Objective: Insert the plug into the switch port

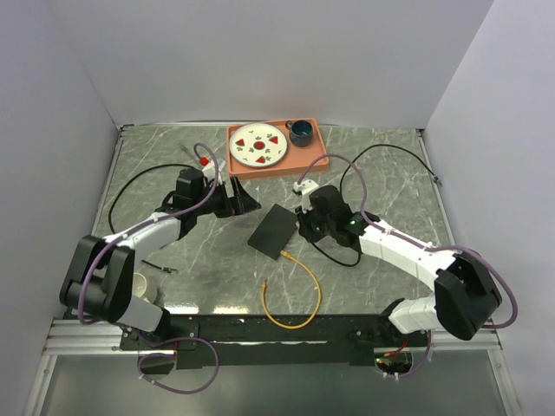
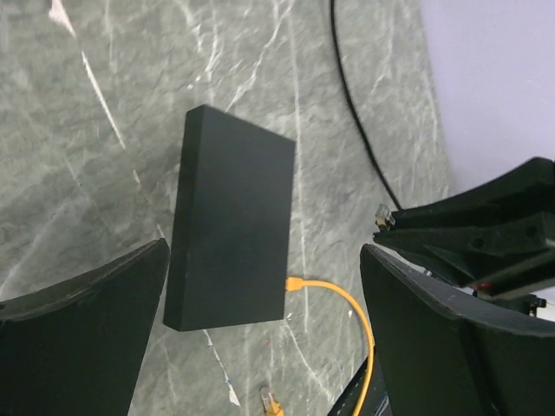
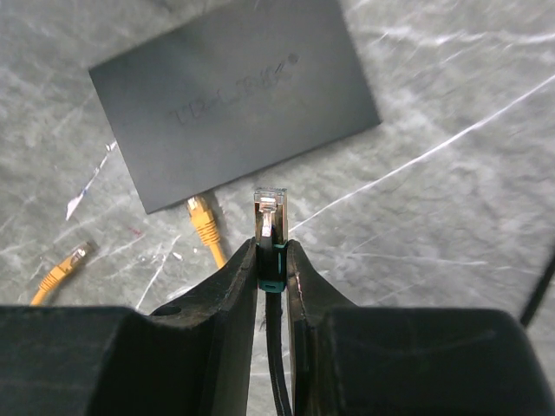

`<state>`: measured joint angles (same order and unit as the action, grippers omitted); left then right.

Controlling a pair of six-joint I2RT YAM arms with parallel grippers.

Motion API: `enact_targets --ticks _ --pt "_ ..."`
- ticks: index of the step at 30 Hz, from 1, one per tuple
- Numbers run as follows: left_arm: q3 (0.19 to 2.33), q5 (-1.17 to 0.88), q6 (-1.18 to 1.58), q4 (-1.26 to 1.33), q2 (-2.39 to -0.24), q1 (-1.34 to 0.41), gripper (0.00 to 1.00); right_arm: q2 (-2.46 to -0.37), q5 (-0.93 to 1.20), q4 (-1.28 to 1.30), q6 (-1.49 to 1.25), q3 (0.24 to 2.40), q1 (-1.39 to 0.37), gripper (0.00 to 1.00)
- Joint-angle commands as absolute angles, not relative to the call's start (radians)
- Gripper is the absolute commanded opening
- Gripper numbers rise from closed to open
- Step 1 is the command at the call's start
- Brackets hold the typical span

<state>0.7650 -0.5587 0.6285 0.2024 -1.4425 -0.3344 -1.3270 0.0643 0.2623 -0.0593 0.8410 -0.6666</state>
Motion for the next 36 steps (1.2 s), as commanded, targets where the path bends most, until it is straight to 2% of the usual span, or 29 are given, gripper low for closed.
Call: enact_targets --ticks 1,14,23,36 --pt "0.819 -0.615 0.615 0.281 -1.505 -0.33 0.97 -1.362 0.119 0.244 -0.086 0.81 -0.663 0.0" --pt "0.899 -0.667 0.604 0.296 -1.697 -0.333 0.97 -1.508 0.201 0.25 -0.071 0.853 -0.676 0.0" --pt "0.923 -0.683 0.606 0.305 -1.77 -0.347 0.99 -1.594 0.152 0.258 -0.058 0.893 -0.698 0.0" --pt "0.954 -0.713 0.601 0.291 -1.81 -0.365 0.92 -1.644 0.115 0.23 -0.038 0.914 -0.706 0.0"
